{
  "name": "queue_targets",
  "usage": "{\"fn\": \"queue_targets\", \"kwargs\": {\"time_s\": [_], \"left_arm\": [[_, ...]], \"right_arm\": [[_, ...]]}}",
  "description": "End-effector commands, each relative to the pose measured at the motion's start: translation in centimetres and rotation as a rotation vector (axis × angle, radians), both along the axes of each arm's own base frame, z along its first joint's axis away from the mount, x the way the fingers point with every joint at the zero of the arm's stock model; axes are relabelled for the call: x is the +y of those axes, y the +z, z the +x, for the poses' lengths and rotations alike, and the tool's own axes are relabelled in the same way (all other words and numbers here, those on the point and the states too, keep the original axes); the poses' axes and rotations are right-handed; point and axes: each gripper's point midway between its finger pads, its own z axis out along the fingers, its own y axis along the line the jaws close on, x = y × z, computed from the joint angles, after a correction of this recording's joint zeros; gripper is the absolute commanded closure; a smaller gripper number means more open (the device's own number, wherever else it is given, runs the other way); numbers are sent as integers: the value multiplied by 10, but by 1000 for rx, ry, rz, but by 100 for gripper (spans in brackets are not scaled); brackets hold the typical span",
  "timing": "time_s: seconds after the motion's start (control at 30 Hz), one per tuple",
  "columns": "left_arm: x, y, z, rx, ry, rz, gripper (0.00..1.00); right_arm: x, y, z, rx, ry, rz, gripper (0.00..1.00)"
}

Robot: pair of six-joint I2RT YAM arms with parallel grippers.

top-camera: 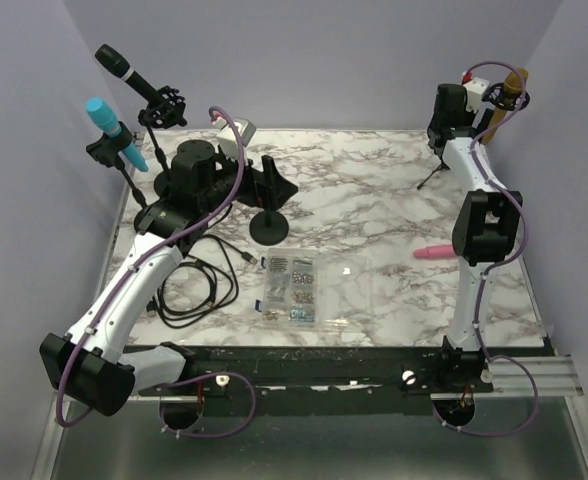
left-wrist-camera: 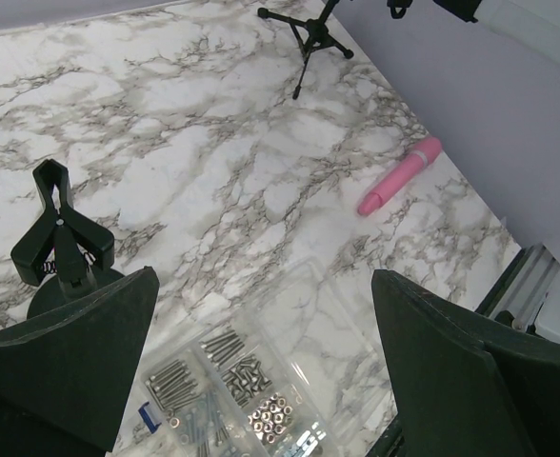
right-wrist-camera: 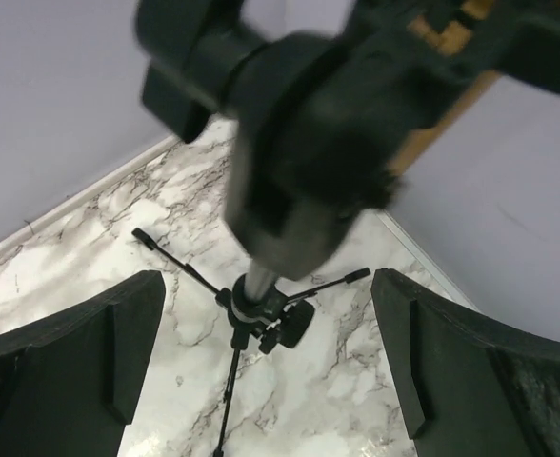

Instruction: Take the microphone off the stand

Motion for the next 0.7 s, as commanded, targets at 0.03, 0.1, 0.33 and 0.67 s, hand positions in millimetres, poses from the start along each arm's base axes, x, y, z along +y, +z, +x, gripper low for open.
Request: {"fn": "queue_targets", "kwargs": {"time_s": [0.03,0.1,0.33,0.67], "left_arm": [[-6,-4,1,14,-28,-8,1],[-6,-4,1,16,-29,-9,2],[-7,-6,2,22,-30,-5,2],[-6,-12,6,28,-16,11,1]], "right_arm": [[-3,26,22,-147,-8,-58,4],[-3,27,27,-189,-8,-65,10],[-13,1,36,-185,-36,-109,28],[-1,-16,43,-134,105,-150,73]]}}
